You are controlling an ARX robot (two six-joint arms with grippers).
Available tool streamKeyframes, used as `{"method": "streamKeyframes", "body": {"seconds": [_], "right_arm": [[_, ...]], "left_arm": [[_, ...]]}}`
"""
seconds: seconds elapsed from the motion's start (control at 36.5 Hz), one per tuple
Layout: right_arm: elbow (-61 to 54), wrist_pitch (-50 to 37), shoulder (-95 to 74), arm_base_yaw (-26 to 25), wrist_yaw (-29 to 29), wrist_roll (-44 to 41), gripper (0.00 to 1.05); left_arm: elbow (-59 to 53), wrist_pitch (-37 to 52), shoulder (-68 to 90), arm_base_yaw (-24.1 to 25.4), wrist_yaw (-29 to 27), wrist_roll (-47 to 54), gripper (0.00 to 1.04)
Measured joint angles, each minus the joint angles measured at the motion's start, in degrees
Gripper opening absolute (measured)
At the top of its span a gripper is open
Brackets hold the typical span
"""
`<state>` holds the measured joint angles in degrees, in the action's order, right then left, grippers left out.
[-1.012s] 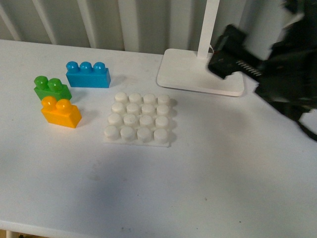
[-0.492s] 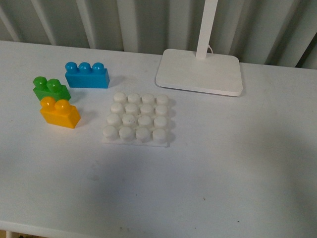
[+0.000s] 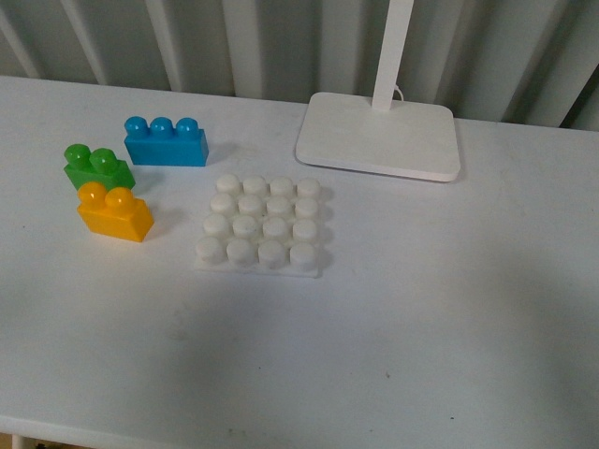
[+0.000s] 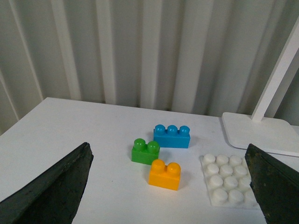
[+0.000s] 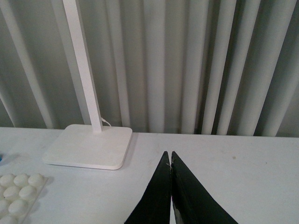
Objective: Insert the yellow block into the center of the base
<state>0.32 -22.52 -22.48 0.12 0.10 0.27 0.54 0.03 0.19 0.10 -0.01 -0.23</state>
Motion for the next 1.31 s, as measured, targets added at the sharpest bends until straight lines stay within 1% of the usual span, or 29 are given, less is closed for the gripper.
{"method": "streamKeyframes", "body": {"seconds": [0.22,0.68,0.77,0.82,1.26,1.29,1.31], "right_arm": [[0.0,6.16,6.25,0.0,-0.02,-0.02,0.01],[0.0,12.66,12.79,0.0,-0.04,-0.02,0.01],[0.04,19.98,18.14,0.0,-0.09,-0.07,0.01],[0.04,22.08,20.87,0.0,-0.15,-0.07,0.01],[0.04,22.43,22.18,0.0,-0.15,-0.07,0.01],[0.04,22.43,22.18,0.0,-0.15,-0.07,0.01],[0.04,22.43,22.18,0.0,-0.13,-0.07,0.01]], "left_arm": [[0.0,0.0,0.0,-0.02,0.0,-0.02,0.98],[0.0,0.0,0.0,-0.02,0.0,0.0,0.98],[0.0,0.0,0.0,0.0,0.0,-0.02,0.98],[0.0,0.0,0.02,-0.02,-0.02,0.0,0.98],[0.0,0.0,0.0,0.0,0.0,0.0,0.98],[0.59,-1.88,0.96,0.33,1.44,-1.22,0.98],[2.67,-6.95,3.5,0.42,4.07,-3.1,0.98]]}}
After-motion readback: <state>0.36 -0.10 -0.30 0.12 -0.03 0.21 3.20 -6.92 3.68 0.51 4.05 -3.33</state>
